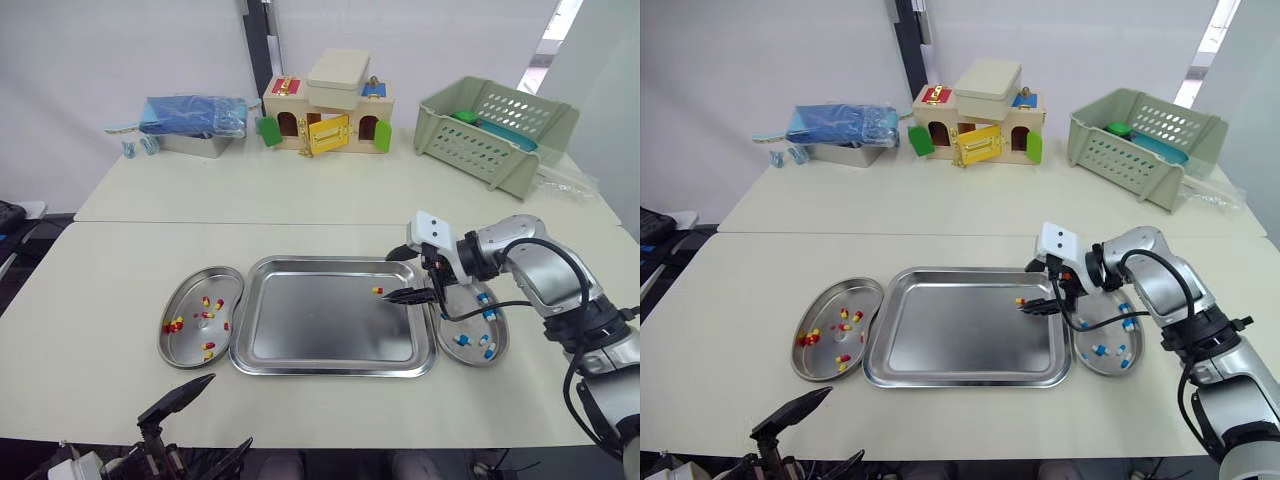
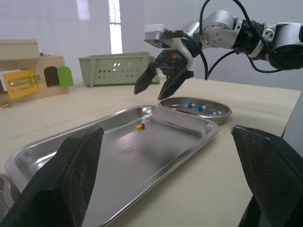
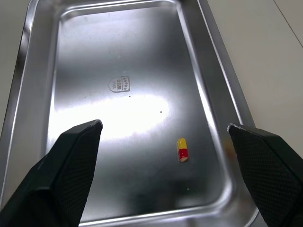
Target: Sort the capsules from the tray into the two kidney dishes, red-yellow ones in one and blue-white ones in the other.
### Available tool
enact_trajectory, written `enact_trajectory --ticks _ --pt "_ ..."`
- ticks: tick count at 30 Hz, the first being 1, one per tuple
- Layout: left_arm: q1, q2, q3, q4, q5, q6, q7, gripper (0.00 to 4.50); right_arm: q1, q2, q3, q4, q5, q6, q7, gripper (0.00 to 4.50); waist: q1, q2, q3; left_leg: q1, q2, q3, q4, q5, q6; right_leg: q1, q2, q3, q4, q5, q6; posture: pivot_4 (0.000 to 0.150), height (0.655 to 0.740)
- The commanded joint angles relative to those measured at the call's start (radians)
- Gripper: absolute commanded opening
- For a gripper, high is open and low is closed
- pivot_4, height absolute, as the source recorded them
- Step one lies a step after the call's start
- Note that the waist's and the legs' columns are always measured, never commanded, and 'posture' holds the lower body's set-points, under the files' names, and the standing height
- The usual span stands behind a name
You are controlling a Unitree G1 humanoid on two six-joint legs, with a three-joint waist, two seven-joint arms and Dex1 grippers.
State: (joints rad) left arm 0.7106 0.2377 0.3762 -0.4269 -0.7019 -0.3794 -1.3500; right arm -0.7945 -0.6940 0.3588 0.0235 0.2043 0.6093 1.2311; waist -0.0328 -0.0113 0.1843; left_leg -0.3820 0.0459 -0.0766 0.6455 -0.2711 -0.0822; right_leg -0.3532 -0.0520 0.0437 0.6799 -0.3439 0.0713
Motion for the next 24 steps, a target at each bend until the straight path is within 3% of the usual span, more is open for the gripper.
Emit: enact_trajectory --ticks 1,5,11,15,18,24 --pt "0.004 0.021 -0.005 -0.031 0.003 -0.011 0.046 4.46 -0.008 0.003 -0.020 -0.010 -0.004 -0.027 0.006 4.50 0.000 0.000 0.000 0.000 0.000 0.000 0.000 0.000 0.000 0.000 0.000 0.000 0.000 0.000 0.000 0.150 0.7400" --pt "-0.032 0.082 0.036 -0.026 -0.005 0.030 0.115 4.46 0.103 -0.041 -0.105 -0.092 0.088 -0.114 0.089 4.50 0.006 -0.001 0.000 -0.001 0.000 -0.001 0.000 0.000 0.000 0.000 0.000 -0.001 0.000 0.000 0.000 0.150 0.7400" --pt "-0.149 0.268 0.181 0.095 -0.044 0.141 0.199 4.46 0.368 -0.103 -0.326 -0.137 0.224 -0.334 0.189 4.50 0.006 -0.002 0.001 -0.001 0.000 -0.002 0.000 0.000 0.000 0.001 0.000 -0.002 0.000 0.000 0.000 0.150 0.7400" --pt "-0.260 0.466 0.311 0.295 -0.043 0.221 0.179 4.46 0.497 -0.208 -0.441 -0.050 0.242 -0.400 0.269 4.50 -0.001 -0.003 0.001 0.001 0.000 -0.002 0.000 0.000 0.000 0.001 0.001 -0.002 0.001 0.000 0.000 0.150 0.7400" --pt "-0.317 0.576 0.366 0.446 -0.013 0.245 0.147 4.46 0.472 -0.264 -0.468 0.026 0.228 -0.403 0.275 4.50 -0.010 -0.002 0.002 0.002 0.000 -0.002 -0.001 0.000 0.000 0.001 0.002 -0.001 0.001 0.000 0.000 0.150 0.7400" --pt "-0.381 0.608 0.386 0.604 0.027 0.176 0.044 4.46 0.309 -0.360 -0.468 0.228 0.208 -0.388 0.350 4.50 -0.025 0.001 0.003 0.001 0.000 0.000 -0.002 0.000 0.000 -0.001 0.001 0.000 0.001 0.000 0.000 0.150 0.7400"
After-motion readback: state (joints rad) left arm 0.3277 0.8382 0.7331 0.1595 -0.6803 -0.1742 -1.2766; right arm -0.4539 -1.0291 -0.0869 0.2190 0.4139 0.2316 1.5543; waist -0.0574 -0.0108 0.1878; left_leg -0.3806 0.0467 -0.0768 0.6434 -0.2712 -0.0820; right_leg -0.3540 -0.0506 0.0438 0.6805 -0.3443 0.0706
